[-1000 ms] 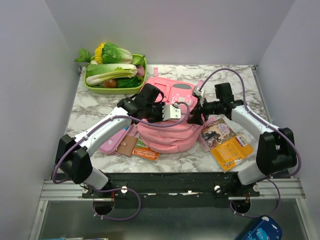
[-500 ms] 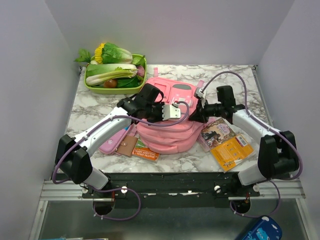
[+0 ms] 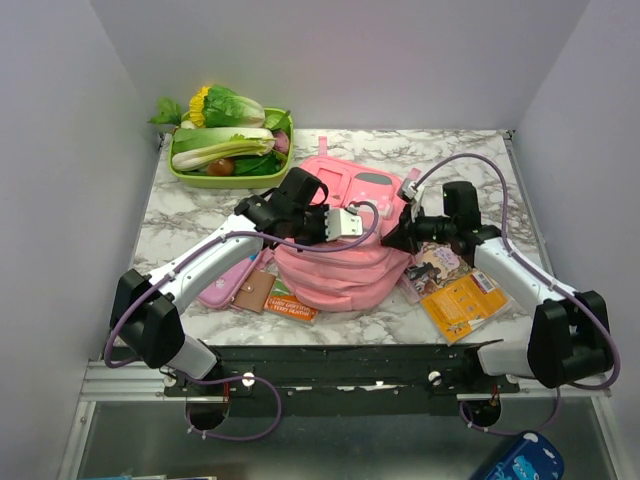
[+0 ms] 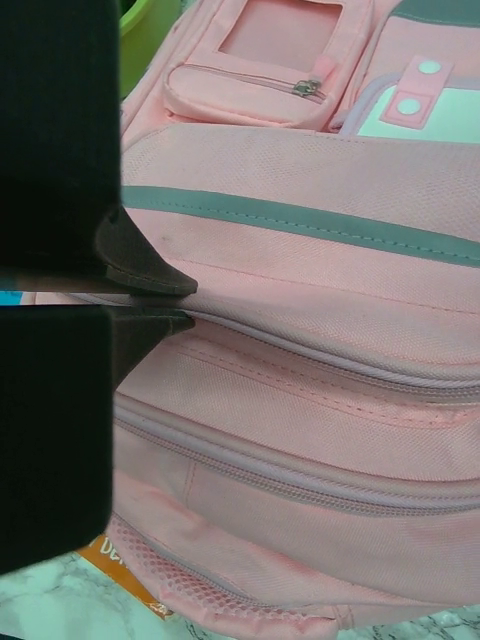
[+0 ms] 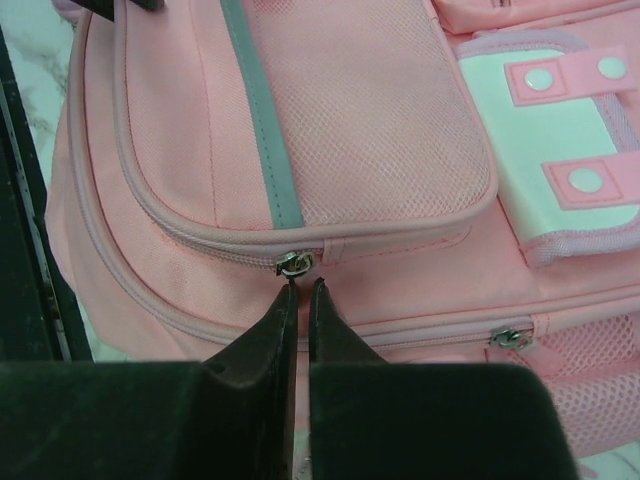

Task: Pack the student bag
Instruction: Unzip the student bag at the center of the board.

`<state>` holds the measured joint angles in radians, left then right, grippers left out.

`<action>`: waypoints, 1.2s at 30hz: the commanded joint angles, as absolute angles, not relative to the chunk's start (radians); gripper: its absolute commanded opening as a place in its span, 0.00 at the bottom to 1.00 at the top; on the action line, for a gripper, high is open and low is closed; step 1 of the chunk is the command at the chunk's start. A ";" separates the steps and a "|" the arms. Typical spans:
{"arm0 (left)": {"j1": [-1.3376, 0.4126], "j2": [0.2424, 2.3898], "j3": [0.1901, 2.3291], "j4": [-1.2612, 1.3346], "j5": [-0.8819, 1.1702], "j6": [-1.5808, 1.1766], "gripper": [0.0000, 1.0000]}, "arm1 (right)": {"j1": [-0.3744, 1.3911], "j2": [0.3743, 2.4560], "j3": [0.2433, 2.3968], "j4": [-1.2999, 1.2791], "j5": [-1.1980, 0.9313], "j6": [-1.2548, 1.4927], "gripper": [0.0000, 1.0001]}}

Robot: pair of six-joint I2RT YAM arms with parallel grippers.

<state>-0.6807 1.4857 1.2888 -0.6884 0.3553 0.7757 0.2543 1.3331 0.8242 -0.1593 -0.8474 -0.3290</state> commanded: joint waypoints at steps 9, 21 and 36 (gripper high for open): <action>-0.744 1.535 1.302 -0.555 0.207 0.548 0.10 | 0.431 1.114 0.730 -0.179 -0.706 -0.080 0.01; -0.761 1.542 1.387 -0.578 0.273 0.408 0.00 | 0.581 1.166 0.750 -0.169 -0.364 0.162 0.01; -0.755 1.473 1.302 -0.588 0.327 0.457 0.08 | 0.580 0.818 0.601 -0.048 -0.014 0.141 0.57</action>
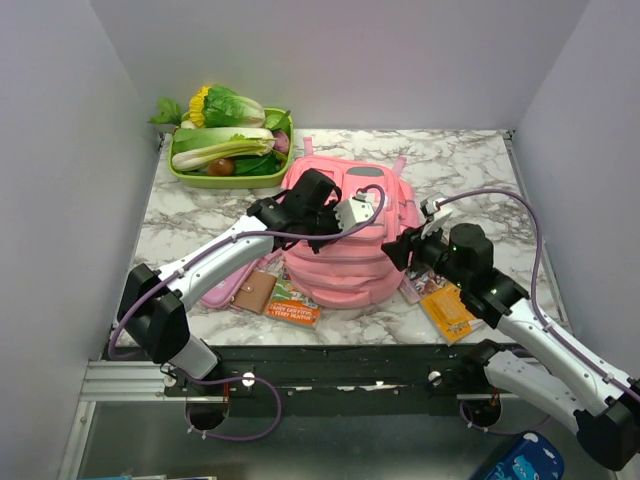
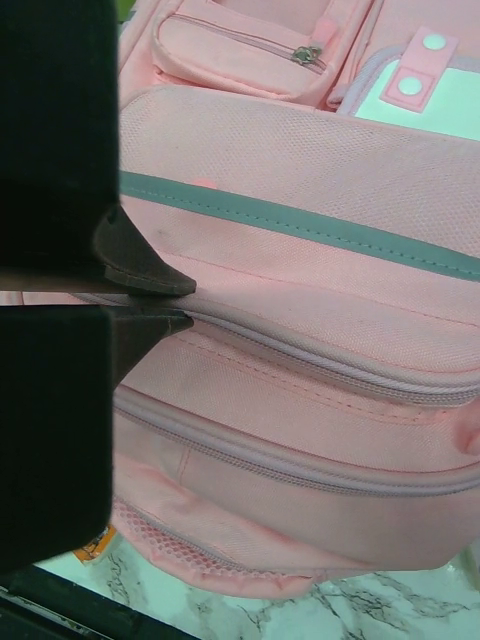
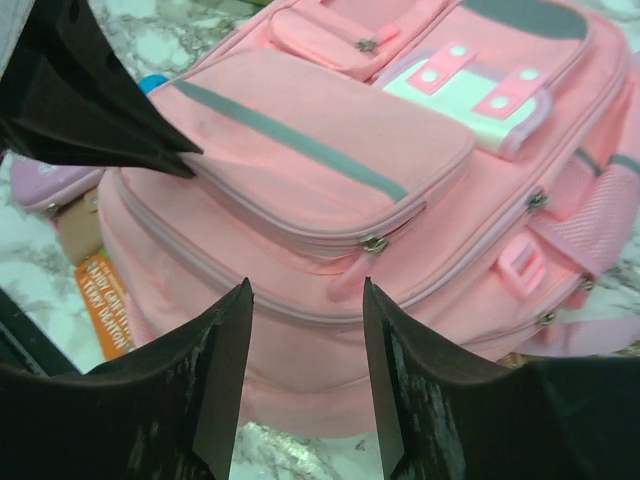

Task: Pack the student bag
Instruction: Unzip the student bag at the center of the board.

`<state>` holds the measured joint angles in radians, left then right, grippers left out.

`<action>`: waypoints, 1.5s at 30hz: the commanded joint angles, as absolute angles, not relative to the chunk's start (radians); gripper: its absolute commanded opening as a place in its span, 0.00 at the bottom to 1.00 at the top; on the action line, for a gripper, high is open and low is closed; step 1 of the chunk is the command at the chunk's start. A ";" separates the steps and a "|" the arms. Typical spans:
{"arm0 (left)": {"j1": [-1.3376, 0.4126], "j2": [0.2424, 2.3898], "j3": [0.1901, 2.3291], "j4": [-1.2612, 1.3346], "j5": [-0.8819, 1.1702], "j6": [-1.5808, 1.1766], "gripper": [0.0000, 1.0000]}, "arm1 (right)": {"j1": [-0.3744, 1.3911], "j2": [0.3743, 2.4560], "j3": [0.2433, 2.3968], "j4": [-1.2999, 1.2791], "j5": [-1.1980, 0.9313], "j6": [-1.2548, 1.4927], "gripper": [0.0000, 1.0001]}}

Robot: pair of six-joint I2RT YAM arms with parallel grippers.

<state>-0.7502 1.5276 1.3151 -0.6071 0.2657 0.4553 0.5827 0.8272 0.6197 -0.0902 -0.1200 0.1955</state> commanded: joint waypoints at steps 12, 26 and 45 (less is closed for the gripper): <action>-0.755 1.470 1.307 -0.594 0.324 0.477 0.07 | 0.529 0.949 0.586 0.024 -0.077 0.161 0.65; -0.755 1.477 1.313 -0.586 0.314 0.474 0.08 | 0.529 1.084 0.591 0.117 -0.143 0.330 0.50; -0.785 1.552 1.391 -0.575 0.302 0.384 0.43 | 0.529 1.025 0.601 -0.027 -0.080 0.354 0.01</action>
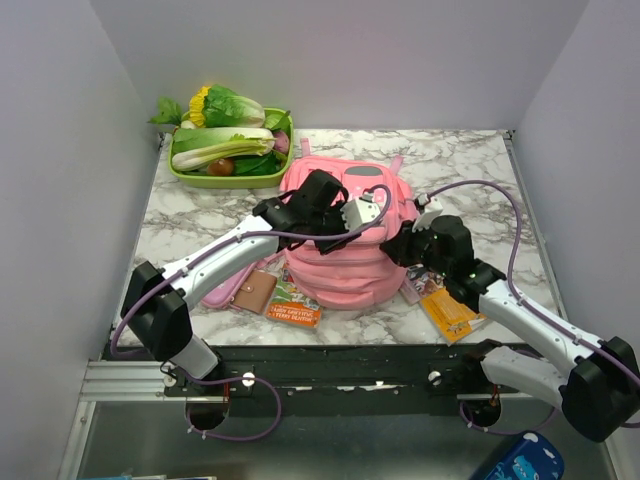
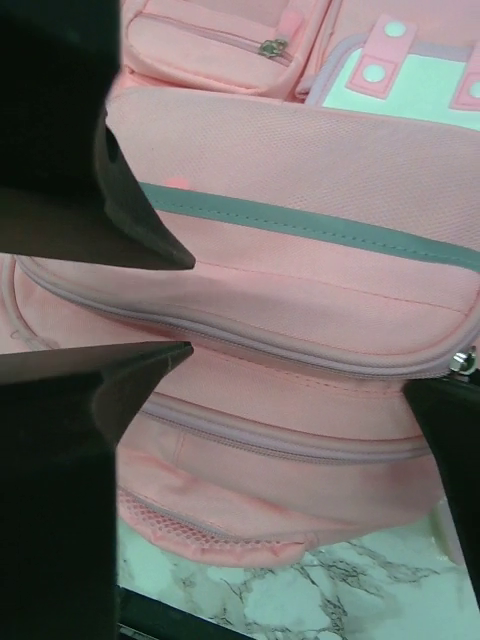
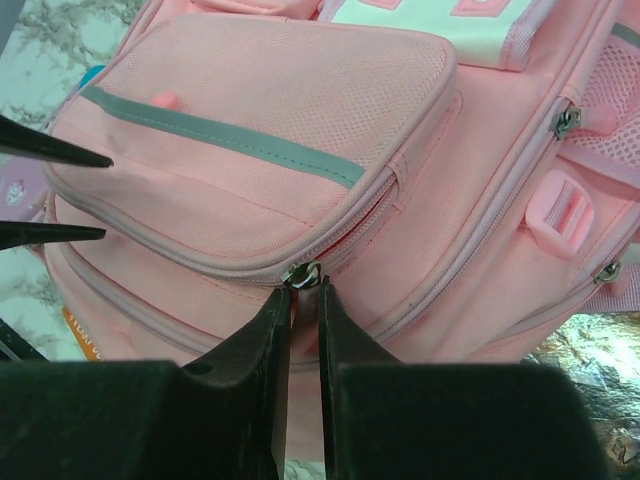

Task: Pack the student bag
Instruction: Unzip the student bag at the center of the board.

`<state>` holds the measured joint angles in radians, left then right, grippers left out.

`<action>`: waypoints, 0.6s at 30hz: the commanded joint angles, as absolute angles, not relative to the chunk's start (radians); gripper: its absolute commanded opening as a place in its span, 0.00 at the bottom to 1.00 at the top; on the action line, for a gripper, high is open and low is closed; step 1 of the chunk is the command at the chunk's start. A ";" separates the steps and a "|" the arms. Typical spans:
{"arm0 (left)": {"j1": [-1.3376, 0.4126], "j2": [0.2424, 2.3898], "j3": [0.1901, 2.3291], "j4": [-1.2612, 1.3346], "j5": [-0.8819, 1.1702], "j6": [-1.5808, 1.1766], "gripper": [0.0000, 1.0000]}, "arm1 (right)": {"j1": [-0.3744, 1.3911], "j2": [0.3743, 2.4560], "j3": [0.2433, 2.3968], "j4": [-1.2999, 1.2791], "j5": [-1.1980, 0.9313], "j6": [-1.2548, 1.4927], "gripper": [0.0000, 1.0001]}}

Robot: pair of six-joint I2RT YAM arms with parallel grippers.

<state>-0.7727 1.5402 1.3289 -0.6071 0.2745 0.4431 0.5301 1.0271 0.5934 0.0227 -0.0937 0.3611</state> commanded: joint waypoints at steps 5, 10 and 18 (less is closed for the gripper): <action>-0.761 1.540 1.410 -0.630 0.314 0.403 0.57 | 0.528 1.008 0.612 -0.075 -0.060 0.359 0.01; -0.643 1.473 1.316 -0.687 0.365 0.529 0.58 | 0.529 0.983 0.641 -0.152 -0.011 0.348 0.01; -0.586 1.407 1.082 -0.597 0.321 0.655 0.56 | 0.529 1.041 0.661 -0.179 -0.063 0.376 0.01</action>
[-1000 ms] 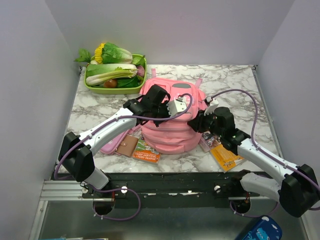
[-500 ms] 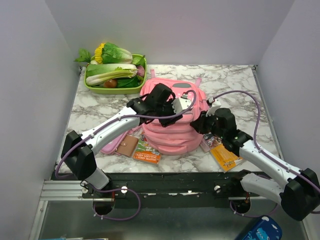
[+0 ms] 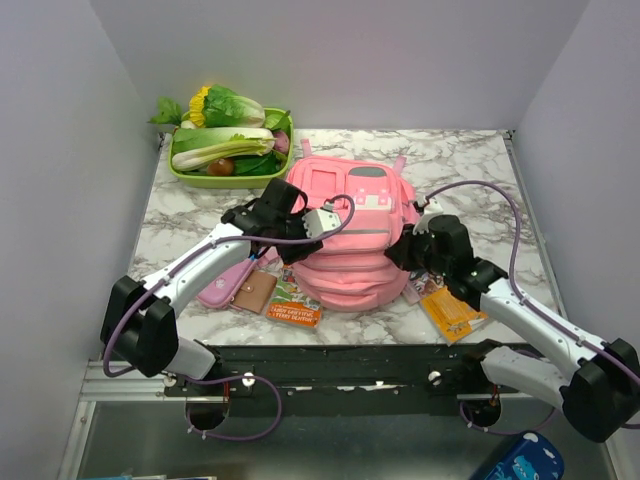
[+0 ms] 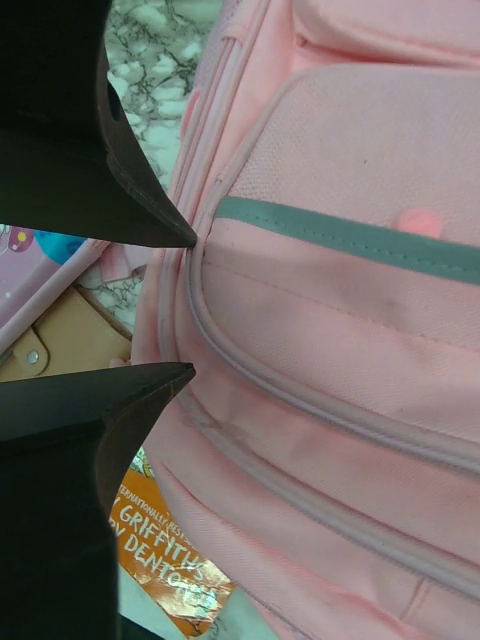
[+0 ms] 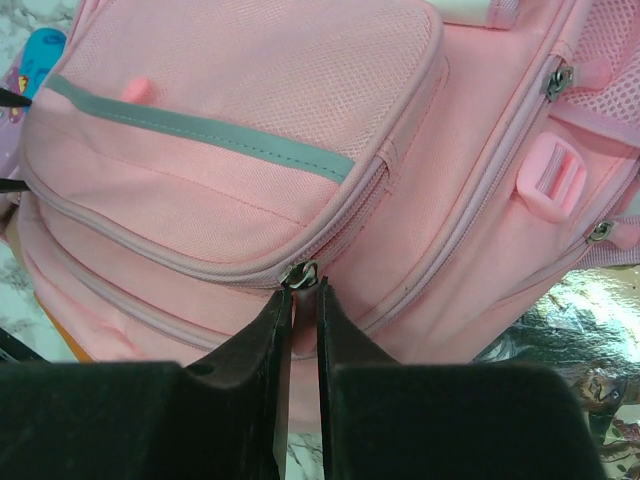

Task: Pack the student bag
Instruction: Unzip the student bag at the center of the board.

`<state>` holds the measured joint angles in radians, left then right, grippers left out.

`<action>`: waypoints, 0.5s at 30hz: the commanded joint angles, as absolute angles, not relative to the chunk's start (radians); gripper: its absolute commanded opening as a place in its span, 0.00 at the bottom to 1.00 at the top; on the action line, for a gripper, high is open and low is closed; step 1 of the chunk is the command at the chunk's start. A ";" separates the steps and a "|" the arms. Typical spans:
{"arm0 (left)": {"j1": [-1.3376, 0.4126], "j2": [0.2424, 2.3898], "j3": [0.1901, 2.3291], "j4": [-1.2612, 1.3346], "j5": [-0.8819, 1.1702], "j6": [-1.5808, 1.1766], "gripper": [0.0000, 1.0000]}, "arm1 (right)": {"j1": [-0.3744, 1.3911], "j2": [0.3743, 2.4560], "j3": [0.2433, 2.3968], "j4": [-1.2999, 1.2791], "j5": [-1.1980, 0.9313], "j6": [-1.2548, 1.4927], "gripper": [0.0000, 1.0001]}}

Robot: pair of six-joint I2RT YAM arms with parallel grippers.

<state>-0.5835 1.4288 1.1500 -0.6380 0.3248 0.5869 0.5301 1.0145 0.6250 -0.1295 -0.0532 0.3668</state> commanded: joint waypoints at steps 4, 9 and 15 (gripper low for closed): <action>-0.588 1.423 1.074 -0.497 0.325 0.597 0.53 | 0.529 1.061 0.680 -0.202 -0.086 0.373 0.01; -0.591 1.447 1.089 -0.439 0.373 0.528 0.41 | 0.529 1.063 0.704 -0.253 -0.109 0.388 0.01; -0.612 1.448 1.057 -0.413 0.394 0.485 0.15 | 0.531 1.069 0.710 -0.256 -0.192 0.469 0.04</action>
<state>-0.5915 1.4395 1.0725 -0.5098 0.3340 0.5320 0.5228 1.0603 0.6834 -0.2276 -0.0799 0.4000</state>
